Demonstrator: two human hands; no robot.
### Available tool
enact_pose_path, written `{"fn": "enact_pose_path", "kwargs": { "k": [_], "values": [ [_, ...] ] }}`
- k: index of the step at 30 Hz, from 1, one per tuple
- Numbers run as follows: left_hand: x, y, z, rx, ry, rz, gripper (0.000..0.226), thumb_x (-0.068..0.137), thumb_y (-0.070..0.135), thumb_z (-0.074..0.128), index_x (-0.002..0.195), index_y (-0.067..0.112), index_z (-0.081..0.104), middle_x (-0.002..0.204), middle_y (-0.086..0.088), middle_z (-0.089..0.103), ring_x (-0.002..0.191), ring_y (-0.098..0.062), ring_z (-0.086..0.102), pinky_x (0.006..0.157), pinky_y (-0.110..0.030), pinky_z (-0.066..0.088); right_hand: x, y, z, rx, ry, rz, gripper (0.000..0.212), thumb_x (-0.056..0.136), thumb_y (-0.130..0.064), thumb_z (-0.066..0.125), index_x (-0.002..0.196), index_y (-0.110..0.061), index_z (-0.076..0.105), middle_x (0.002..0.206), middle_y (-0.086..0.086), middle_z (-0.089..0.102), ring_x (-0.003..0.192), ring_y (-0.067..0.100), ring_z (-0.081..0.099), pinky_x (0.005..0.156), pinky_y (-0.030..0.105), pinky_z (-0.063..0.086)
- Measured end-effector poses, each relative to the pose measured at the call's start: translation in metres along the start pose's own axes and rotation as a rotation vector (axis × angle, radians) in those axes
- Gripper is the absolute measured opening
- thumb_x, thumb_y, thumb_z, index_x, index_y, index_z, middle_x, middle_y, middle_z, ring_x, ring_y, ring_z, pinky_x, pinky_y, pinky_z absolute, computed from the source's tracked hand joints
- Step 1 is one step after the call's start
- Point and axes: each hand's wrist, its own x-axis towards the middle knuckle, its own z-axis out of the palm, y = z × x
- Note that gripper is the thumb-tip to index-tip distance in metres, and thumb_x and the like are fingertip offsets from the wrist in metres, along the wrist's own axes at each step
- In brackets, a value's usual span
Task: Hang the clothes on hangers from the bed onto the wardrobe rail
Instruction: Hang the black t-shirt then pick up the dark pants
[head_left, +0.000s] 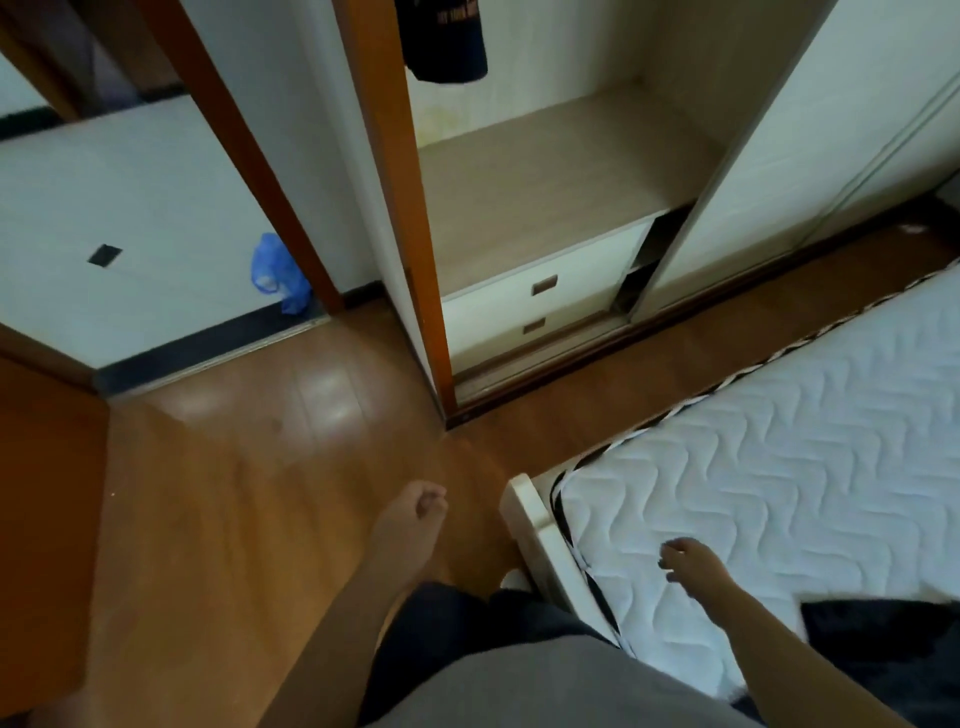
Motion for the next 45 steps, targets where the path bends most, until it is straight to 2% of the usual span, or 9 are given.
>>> {"fn": "enact_pose_path", "kwargs": {
  "k": [5, 8, 11, 16, 18, 22, 26, 38, 45],
  "values": [
    [0.042, 0.042, -0.045, -0.018, -0.013, 0.135, 0.012, 0.095, 0.023, 0.042, 0.101, 0.026, 0.052, 0.097, 0.005, 0.059, 0.088, -0.006, 0.055, 0.068, -0.014, 0.040, 0.019, -0.100, 0.013, 0.059, -0.005, -0.118, 0.015, 0.090, -0.011, 0.048, 0.103, -0.008, 0.056, 0.098, 0.014, 0.061, 0.091, 0.029, 0.058, 0.073, 0.033, 0.042],
    [0.074, 0.070, -0.075, 0.023, -0.017, 0.280, 0.012, 0.094, 0.024, 0.044, 0.096, 0.034, 0.050, 0.096, 0.011, 0.059, 0.091, -0.004, 0.056, 0.070, -0.012, 0.040, 0.018, -0.150, 0.012, 0.180, 0.069, -0.180, 0.020, 0.091, -0.013, 0.048, 0.109, -0.010, 0.057, 0.101, 0.013, 0.063, 0.091, 0.027, 0.060, 0.065, 0.027, 0.042],
    [0.100, 0.106, -0.107, 0.130, -0.015, 0.473, 0.014, 0.092, 0.027, 0.045, 0.100, 0.038, 0.049, 0.097, 0.016, 0.059, 0.093, 0.003, 0.056, 0.077, -0.013, 0.044, 0.014, -0.189, 0.004, 0.307, 0.175, -0.272, 0.016, 0.092, -0.015, 0.050, 0.105, -0.014, 0.058, 0.105, 0.015, 0.064, 0.097, 0.028, 0.060, 0.074, 0.033, 0.045],
    [0.128, 0.170, -0.163, 0.126, 0.219, 0.862, 0.026, 0.086, 0.037, 0.042, 0.107, 0.026, 0.055, 0.096, 0.018, 0.060, 0.096, 0.005, 0.057, 0.082, -0.007, 0.044, -0.009, -0.276, -0.023, 0.365, 0.330, -0.503, 0.015, 0.092, -0.013, 0.051, 0.089, -0.023, 0.062, 0.102, 0.012, 0.065, 0.094, 0.027, 0.060, 0.083, 0.040, 0.047],
    [0.129, 0.193, -0.185, 0.055, 0.303, 0.969, 0.026, 0.085, 0.039, 0.040, 0.104, 0.028, 0.053, 0.095, 0.021, 0.058, 0.097, 0.005, 0.057, 0.084, -0.006, 0.044, -0.024, -0.315, -0.038, 0.342, 0.368, -0.620, 0.014, 0.092, -0.014, 0.051, 0.095, -0.020, 0.063, 0.096, 0.006, 0.066, 0.095, 0.025, 0.061, 0.089, 0.041, 0.047],
    [0.126, 0.234, -0.225, -0.002, 0.491, 1.163, 0.021, 0.085, 0.030, 0.045, 0.101, 0.021, 0.055, 0.095, 0.021, 0.056, 0.093, 0.011, 0.055, 0.084, -0.007, 0.044, -0.062, -0.396, -0.064, 0.390, 0.367, -0.865, 0.017, 0.092, -0.015, 0.050, 0.106, -0.016, 0.060, 0.087, -0.008, 0.065, 0.081, 0.003, 0.064, 0.079, 0.024, 0.048],
    [0.126, 0.276, -0.257, -0.039, 0.677, 1.227, 0.025, 0.085, 0.029, 0.046, 0.103, 0.014, 0.057, 0.095, 0.017, 0.055, 0.092, 0.013, 0.052, 0.081, -0.008, 0.044, -0.106, -0.475, -0.081, 0.397, 0.359, -1.121, 0.015, 0.091, -0.019, 0.053, 0.092, -0.031, 0.060, 0.081, -0.012, 0.069, 0.074, -0.005, 0.065, 0.079, 0.022, 0.049],
    [0.105, 0.406, -0.311, -0.067, 1.129, 1.488, 0.034, 0.083, 0.022, 0.053, 0.114, 0.007, 0.049, 0.111, 0.003, 0.045, 0.106, -0.009, 0.048, 0.091, -0.020, 0.042, -0.196, -0.642, -0.128, 0.386, 0.235, -1.638, 0.018, 0.094, -0.014, 0.047, 0.092, -0.028, 0.058, 0.087, -0.008, 0.067, 0.078, 0.002, 0.065, 0.071, 0.016, 0.050],
    [0.093, 0.472, -0.317, -0.033, 1.315, 1.368, 0.058, 0.081, 0.039, 0.050, 0.132, 0.016, 0.034, 0.133, -0.002, 0.039, 0.124, -0.013, 0.038, 0.100, -0.016, 0.034, -0.207, -0.724, -0.163, 0.435, 0.151, -1.759, 0.017, 0.092, -0.015, 0.049, 0.087, -0.029, 0.055, 0.092, 0.000, 0.062, 0.077, 0.010, 0.061, 0.071, 0.017, 0.048]
  ]
}}
